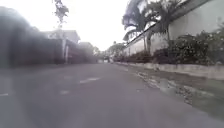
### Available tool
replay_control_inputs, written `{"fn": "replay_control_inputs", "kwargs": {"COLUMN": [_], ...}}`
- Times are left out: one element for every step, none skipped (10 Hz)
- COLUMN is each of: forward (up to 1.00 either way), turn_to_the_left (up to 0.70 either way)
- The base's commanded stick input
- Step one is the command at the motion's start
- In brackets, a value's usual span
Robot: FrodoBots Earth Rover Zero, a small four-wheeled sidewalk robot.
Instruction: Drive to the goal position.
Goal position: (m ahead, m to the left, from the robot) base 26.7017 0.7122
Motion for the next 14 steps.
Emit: {"fn": "replay_control_inputs", "kwargs": {"forward": [1.0, 1.0, 1.0, 1.0, 1.0, 1.0, 1.0, 1.0, 1.0, 1.0, 1.0, 1.0, 1.0, 1.0], "turn_to_the_left": [0.0, 0.0, 0.0, 0.0, 0.0, 0.0, 0.0, 0.0, 0.0, 0.0, 0.0, 0.0, 0.0, 0.0]}}
